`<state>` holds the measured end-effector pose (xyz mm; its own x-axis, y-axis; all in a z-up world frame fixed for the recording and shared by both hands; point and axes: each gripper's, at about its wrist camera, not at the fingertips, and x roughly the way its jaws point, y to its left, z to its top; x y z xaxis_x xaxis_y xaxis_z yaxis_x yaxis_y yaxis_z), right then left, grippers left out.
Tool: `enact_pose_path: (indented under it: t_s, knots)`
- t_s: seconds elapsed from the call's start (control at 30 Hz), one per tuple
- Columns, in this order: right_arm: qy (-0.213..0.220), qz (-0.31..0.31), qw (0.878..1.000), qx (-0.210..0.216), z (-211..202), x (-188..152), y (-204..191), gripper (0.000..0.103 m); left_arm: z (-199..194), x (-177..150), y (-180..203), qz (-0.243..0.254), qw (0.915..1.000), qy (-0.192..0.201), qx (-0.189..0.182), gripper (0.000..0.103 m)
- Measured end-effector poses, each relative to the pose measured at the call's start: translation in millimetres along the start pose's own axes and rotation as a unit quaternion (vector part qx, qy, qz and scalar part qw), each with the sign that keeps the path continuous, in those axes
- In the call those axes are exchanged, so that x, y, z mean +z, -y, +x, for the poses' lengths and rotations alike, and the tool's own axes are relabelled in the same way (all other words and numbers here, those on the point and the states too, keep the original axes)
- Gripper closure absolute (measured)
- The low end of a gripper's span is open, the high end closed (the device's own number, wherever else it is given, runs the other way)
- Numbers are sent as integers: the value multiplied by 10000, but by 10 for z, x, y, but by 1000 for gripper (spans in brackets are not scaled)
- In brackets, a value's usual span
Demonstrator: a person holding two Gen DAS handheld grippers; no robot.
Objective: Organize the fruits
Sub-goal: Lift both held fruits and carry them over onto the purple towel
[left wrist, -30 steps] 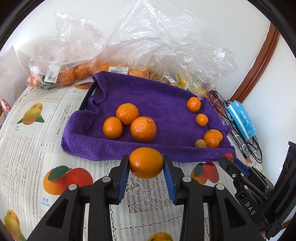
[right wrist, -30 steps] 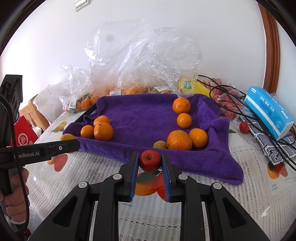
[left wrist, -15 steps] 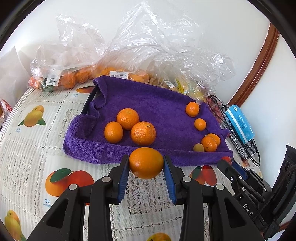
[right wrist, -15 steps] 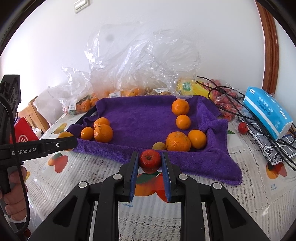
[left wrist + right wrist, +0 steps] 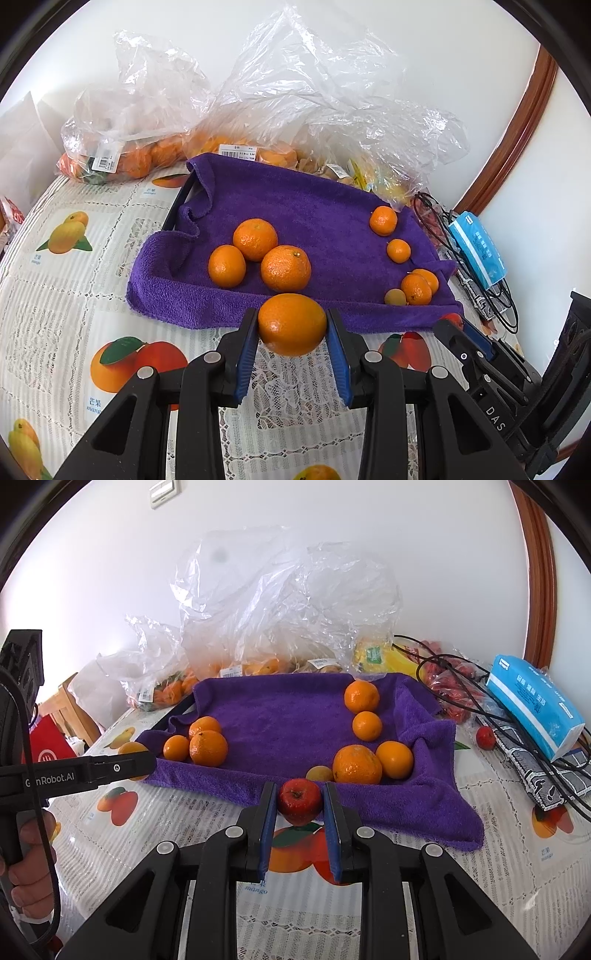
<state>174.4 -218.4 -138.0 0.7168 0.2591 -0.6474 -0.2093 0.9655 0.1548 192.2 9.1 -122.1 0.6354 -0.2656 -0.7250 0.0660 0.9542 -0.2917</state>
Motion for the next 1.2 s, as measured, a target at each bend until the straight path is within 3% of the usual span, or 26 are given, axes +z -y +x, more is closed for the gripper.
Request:
enact_pose_path:
  t_s: [0.53,0.9,1.2]
  knots:
    - [93,395,9992,17,-91,64,12,78,-56,25,-19,-77,9999,132,11,69]
    - [258,321,9991,-102,-177,391,-62,79,-120,122,-150,-260,9993,243,80,69]
    - [360,289,9989,-47,-150,703,-98,78,-113,297,-106,-121,9997,190,61,69]
